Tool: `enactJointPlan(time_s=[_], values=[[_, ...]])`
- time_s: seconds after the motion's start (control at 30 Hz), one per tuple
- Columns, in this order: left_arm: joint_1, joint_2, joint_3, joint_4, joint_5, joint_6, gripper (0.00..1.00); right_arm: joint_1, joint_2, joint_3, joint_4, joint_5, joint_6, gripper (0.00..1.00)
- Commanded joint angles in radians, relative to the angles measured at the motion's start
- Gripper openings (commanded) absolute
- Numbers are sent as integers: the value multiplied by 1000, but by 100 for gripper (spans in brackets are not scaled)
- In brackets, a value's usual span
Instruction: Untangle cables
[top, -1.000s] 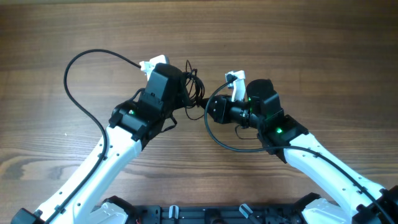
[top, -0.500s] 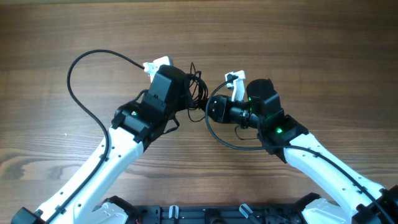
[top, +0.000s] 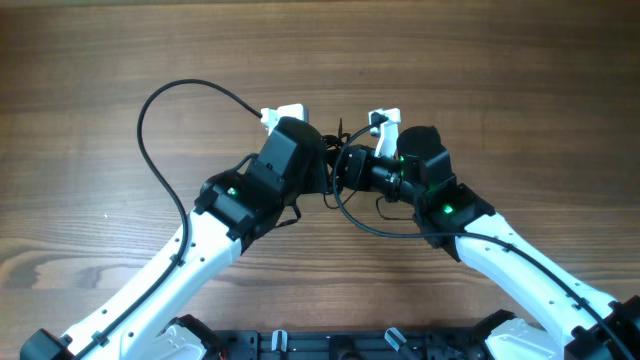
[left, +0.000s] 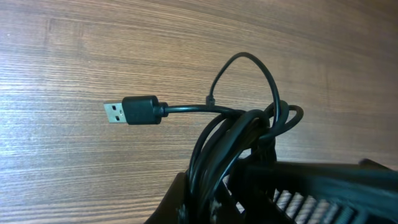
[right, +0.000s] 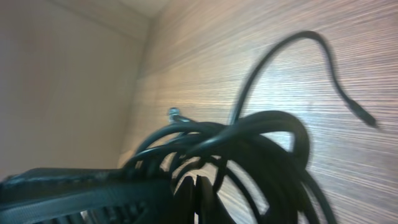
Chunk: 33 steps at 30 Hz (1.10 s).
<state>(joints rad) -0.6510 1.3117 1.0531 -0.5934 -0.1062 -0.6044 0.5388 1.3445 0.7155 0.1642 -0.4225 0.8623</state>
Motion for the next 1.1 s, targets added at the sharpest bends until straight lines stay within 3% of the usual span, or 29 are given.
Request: enactJointPlan(time_s=[0.0,0.03,0.07,0.1,0.17,0.2,0.27,0.37,0.4,0.43,0.73,0.9,0.93,1.07], values=[[8,-5,12,-7,-88,25,4,-3,9,7,3,37,-92,27],[9,-4,12,-17,-149,22,4,-3,3,7,3,30,-97,41],[8,-4,12,-21,-217,20,4,-3,0,7,2,22,-96,71],[7,-4,12,-21,-251,12,4,-3,0,7,2,17,-96,83],[7,-4,12,-21,-255,13,4,-2,0,7,-2,19,-96,91],[7,-4,12,-19,-255,13,4,-2,0,7,-10,23,-95,89],[7,-4,12,-15,-267,-20,4,-2,0,7,-63,42,-52,66],[7,-4,12,-16,-271,-37,4,6,13,6,-98,29,-21,45],[7,-4,12,-16,-269,-36,4,12,13,6,-97,25,-13,31],[7,-4,12,-16,-269,-36,4,16,13,6,-98,25,3,25],[7,12,12,-12,-269,-37,4,24,13,6,-53,-78,37,24],[-2,22,12,3,-250,-40,4,75,28,6,-53,-29,29,11],[-8,22,12,6,-250,-40,4,76,37,6,-53,-19,29,5],[-14,22,12,-5,-250,-39,4,75,54,6,-51,9,29,4]])
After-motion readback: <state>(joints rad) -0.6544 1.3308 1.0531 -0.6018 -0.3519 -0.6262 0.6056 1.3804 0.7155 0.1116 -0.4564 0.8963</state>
